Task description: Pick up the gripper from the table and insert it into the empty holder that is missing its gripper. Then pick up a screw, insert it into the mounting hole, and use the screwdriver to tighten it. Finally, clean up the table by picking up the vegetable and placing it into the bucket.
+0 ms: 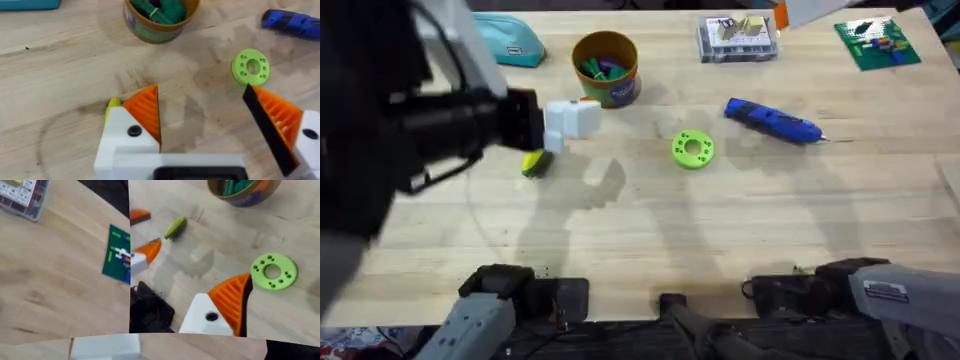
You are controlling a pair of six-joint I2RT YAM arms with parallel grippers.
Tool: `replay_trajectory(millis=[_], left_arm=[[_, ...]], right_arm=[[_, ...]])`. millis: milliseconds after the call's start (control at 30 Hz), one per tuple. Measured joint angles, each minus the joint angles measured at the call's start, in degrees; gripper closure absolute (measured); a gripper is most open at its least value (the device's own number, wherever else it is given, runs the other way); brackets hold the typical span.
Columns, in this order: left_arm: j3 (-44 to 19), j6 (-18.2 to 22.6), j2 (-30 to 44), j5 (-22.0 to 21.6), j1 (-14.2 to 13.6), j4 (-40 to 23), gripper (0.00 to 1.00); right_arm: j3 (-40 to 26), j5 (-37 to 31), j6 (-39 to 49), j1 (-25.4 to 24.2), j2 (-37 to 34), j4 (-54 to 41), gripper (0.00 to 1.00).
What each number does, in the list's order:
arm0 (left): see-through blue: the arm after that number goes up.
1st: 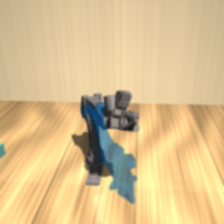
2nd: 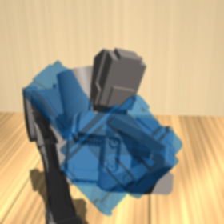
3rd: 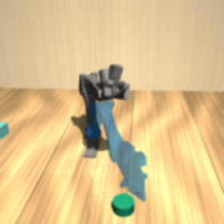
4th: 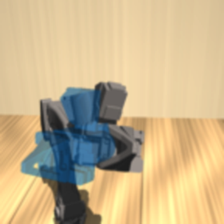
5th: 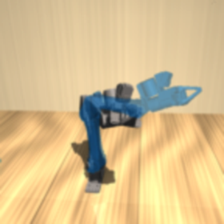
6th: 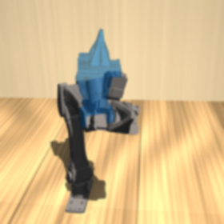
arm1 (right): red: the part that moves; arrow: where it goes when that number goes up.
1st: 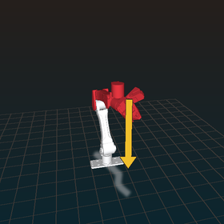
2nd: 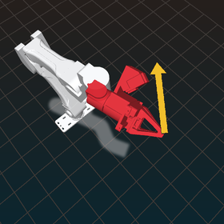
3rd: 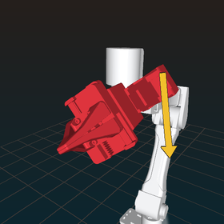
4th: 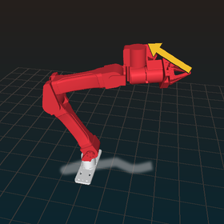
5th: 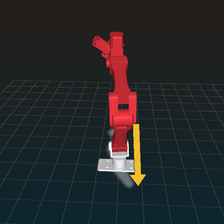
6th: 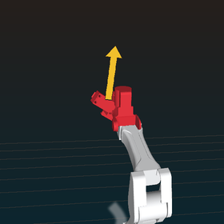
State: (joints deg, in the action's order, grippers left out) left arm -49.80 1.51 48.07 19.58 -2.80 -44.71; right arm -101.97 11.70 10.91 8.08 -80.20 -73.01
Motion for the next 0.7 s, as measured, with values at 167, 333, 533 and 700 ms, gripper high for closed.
replay_trajectory(millis=[167, 333, 533, 700], left_arm=[[-4.91, 0.62, 9.91, -1.84, 0.02, -1.06, 0.014], [-5.01, 0.65, 10.28, -1.90, 0.02, -1.05, 0.014], [-5.01, 0.65, 10.28, -1.90, 0.02, -1.05, 0.014], [-5.01, 0.65, 10.28, -1.90, 0.02, -1.05, 0.014]], right_arm=[[0.00, -0.02, -0.38, 0.00, -0.04, -2.91, 0.006], [0.00, -0.02, -0.40, 0.00, -0.04, -2.99, 0.006], [0.00, -0.02, -0.40, 0.00, -0.04, -2.99, 0.006], [0.00, -0.02, -0.40, 0.00, -0.04, -2.99, 0.006]])
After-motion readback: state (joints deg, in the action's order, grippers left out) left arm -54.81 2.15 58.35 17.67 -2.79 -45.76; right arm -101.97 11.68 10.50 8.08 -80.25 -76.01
